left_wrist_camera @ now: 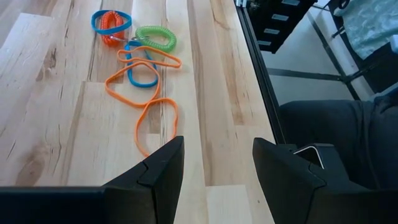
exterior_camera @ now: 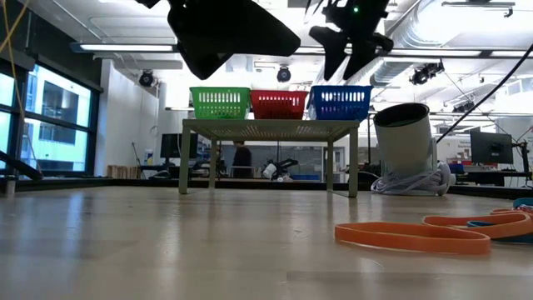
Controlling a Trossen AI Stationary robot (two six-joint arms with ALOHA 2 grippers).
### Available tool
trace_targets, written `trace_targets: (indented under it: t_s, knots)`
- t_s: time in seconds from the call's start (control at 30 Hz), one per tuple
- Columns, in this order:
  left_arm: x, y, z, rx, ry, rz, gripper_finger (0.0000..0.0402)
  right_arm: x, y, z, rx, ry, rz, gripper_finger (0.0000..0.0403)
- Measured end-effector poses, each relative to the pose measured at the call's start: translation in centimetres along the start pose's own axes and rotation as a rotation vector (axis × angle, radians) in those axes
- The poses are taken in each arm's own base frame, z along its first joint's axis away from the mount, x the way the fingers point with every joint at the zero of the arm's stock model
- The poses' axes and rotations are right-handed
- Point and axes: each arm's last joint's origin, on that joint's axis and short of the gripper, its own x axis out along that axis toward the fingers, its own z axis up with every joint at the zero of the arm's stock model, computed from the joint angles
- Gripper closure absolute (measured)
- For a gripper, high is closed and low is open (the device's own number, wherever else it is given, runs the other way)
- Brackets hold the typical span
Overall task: Pick & Place Office Desk Supplies
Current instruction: Put the middle orange rubber band into the green bin on the shelf
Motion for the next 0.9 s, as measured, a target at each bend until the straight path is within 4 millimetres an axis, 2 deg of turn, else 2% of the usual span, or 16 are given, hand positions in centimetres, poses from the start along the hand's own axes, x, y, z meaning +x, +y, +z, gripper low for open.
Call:
trace_targets:
  t_s: [0.1, 0.23, 0.43, 0.53, 0.63, 0.73, 0.9]
  knots:
    - [0.0, 0.0, 0.0, 0.001, 0.001, 0.001, 0.0215, -0.8, -0.6, 0.2, 0.001, -0.006, 0.030, 0.0158]
    - [0.0, 0.1, -0.1, 0.004, 0.015, 0.008, 0.0215, -2.6, -0.9, 0.1, -0.056, 0.020, 0.166, 0.0166]
    - [0.0, 0.1, -0.2, 0.004, 0.016, 0.009, 0.0215, -6.2, -0.7, -1.6, -0.099, 0.130, 0.400, 0.0175]
    - [0.0, 0.1, -0.2, 0.005, 0.019, 0.011, 0.0215, -7.9, 0.4, -3.7, -0.049, 0.358, 0.547, 0.0175]
    - [0.0, 0.1, -0.2, 0.005, 0.019, 0.011, 0.0215, -9.8, 2.2, -6.3, -0.078, 0.524, 0.608, 0.0175]
    - [0.0, 0.1, -0.2, 0.005, 0.019, 0.011, 0.0215, -11.8, 4.0, -9.3, -0.223, 0.549, 0.667, 0.0176]
    - [0.0, 0.1, -0.2, 0.004, 0.018, 0.011, 0.0215, -13.5, 6.5, -15.0, -0.419, 0.516, 0.714, 0.0176]
